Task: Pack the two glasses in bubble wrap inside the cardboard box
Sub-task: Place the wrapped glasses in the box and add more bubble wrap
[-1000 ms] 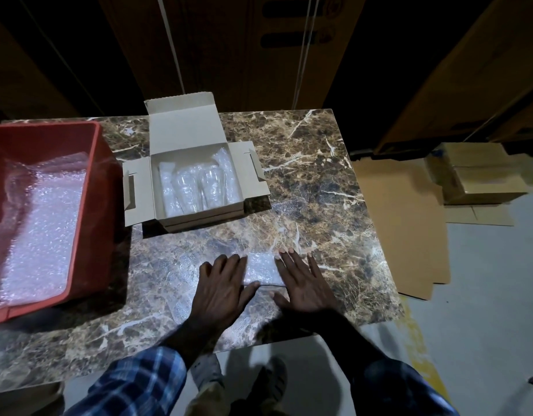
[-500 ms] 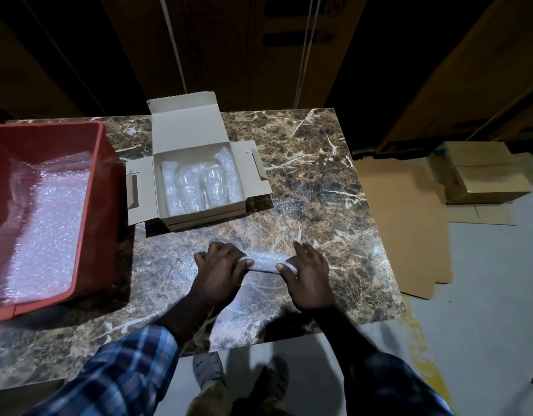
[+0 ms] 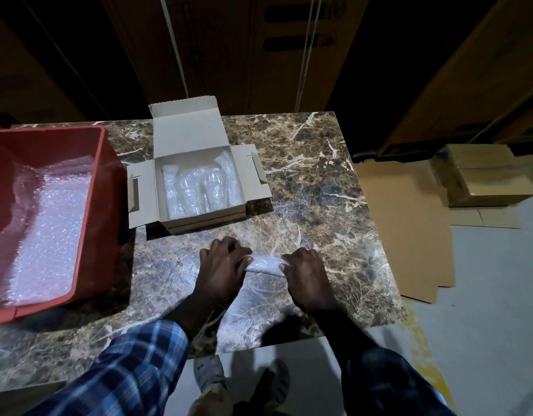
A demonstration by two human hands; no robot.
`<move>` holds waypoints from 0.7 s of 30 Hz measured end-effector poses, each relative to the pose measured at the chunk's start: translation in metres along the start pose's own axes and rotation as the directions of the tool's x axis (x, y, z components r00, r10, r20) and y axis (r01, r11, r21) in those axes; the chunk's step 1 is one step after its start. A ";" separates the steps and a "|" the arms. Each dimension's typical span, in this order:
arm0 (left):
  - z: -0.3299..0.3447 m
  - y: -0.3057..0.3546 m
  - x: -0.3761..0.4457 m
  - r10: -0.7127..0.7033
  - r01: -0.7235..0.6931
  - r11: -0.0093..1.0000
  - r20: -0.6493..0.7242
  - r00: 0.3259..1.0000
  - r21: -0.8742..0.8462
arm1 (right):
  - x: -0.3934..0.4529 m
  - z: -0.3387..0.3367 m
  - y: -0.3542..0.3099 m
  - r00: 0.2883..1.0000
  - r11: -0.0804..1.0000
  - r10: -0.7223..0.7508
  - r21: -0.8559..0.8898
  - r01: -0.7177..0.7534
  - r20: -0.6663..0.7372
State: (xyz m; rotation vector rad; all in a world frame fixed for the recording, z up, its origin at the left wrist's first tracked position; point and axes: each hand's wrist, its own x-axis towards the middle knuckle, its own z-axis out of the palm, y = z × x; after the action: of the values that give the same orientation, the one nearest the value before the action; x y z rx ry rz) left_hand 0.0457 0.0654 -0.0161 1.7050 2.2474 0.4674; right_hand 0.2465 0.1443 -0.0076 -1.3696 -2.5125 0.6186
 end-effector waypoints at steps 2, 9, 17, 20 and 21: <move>0.002 -0.001 -0.006 0.096 -0.094 0.994 -0.025 0.995 0.049 | 0.001 -0.005 0.000 0.999 1.000 -0.001 0.009 0.001 0.045; -0.006 -0.004 -0.019 0.306 -0.305 0.952 -0.018 0.952 0.005 | -0.010 -0.013 -0.013 0.991 0.993 -0.017 0.117 0.001 0.130; -0.056 0.000 -0.009 0.162 -0.148 0.961 0.045 0.986 -0.234 | -0.004 -0.042 -0.039 0.977 0.975 -0.012 0.219 -0.036 0.215; -0.099 -0.010 0.021 0.150 -0.145 0.967 0.005 0.989 -0.210 | 0.019 -0.059 -0.068 0.981 0.962 -0.058 0.275 0.004 0.187; -0.115 -0.014 0.033 0.174 -0.170 0.966 0.002 0.985 -0.197 | 0.028 -0.065 -0.079 0.982 0.960 -0.089 0.277 0.040 0.166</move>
State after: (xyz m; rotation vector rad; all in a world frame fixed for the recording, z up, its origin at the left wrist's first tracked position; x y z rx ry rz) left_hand -0.0221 0.0835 0.0812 1.7990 1.9746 0.6848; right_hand 0.1961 0.1470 0.0859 -1.1747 -2.4735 1.0712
